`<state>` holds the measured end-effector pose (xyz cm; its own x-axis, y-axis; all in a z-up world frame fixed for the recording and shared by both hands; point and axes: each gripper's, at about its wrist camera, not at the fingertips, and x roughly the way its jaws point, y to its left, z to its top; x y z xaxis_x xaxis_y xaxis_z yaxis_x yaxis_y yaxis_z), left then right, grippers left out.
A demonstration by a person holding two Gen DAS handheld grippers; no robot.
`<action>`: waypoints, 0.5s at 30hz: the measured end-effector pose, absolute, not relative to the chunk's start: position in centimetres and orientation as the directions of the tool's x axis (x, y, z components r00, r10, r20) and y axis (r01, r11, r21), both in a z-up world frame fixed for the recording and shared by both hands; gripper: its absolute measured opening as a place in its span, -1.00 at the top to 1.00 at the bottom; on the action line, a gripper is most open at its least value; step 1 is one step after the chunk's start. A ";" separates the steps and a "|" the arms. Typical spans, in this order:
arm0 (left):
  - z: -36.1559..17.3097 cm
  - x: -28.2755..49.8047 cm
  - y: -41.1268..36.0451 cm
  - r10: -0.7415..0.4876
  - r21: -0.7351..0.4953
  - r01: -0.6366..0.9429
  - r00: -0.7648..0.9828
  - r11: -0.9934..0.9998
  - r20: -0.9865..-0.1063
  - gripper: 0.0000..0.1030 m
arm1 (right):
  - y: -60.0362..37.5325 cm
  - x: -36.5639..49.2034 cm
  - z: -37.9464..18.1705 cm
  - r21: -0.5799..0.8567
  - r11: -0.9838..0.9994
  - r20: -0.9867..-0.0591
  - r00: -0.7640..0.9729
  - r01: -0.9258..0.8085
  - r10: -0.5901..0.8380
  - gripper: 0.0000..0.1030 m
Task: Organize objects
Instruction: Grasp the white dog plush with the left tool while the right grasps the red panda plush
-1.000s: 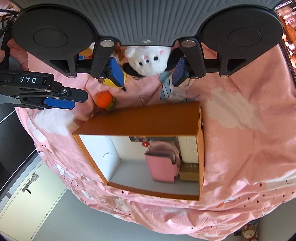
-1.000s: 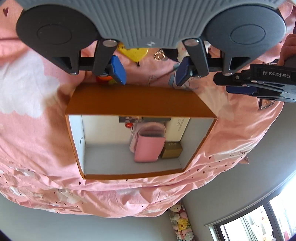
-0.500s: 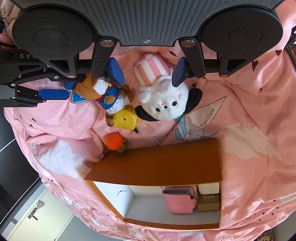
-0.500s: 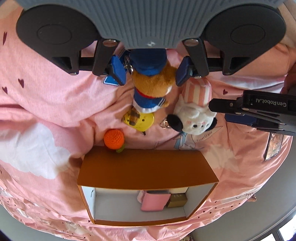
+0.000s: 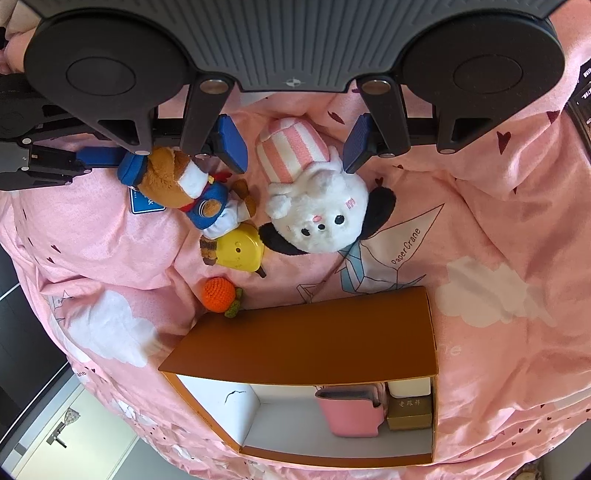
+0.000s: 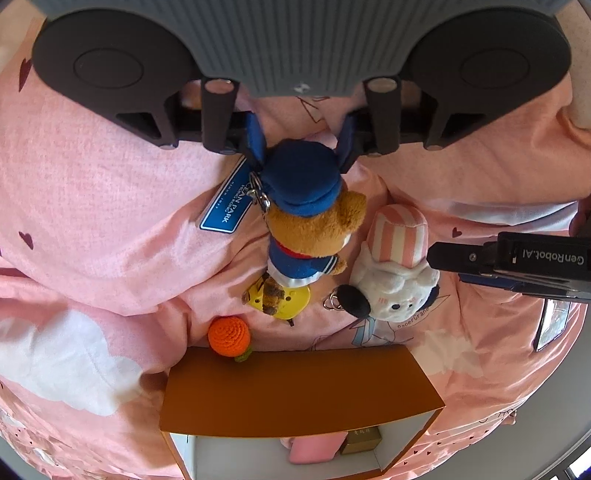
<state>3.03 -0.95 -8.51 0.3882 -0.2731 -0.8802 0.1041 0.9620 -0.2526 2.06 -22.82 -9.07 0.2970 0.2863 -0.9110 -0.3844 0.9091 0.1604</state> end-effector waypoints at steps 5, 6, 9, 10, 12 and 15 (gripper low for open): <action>-8.6 3.5 -0.2 -0.263 -0.255 0.075 0.410 0.964 -0.873 -0.33 | -22.5 2.5 -7.7 0.124 0.907 -0.880 0.377 -0.403 0.288 0.25; -8.6 3.6 0.0 -0.261 -0.256 0.068 0.412 0.964 -0.873 -0.32 | -22.4 2.7 -7.3 0.123 0.905 -0.871 0.393 -0.406 0.295 0.25; -8.8 4.1 0.2 -0.256 -0.259 0.051 0.413 0.965 -0.874 -0.32 | -21.8 3.8 -6.4 0.112 0.901 -0.840 0.445 -0.420 0.312 0.26; -8.9 4.3 0.3 -0.255 -0.259 0.048 0.414 0.965 -0.874 -0.32 | -21.6 4.4 -6.1 0.109 0.901 -0.830 0.460 -0.420 0.315 0.26; -9.0 4.6 0.4 -0.253 -0.261 0.040 0.415 0.965 -0.874 -0.32 | -21.1 5.5 -5.8 0.107 0.900 -0.815 0.482 -0.423 0.323 0.25; -9.4 5.2 0.6 -0.249 -0.267 0.014 0.409 0.964 -0.878 -0.32 | -20.5 7.1 -5.6 0.111 0.898 -0.793 0.506 -0.427 0.339 0.26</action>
<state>5.17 0.63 -9.36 0.4091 -0.2487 -0.8780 0.0139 0.9637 -0.2666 7.12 -20.49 -5.59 0.5063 0.3388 -0.7930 -0.4268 0.8975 0.1110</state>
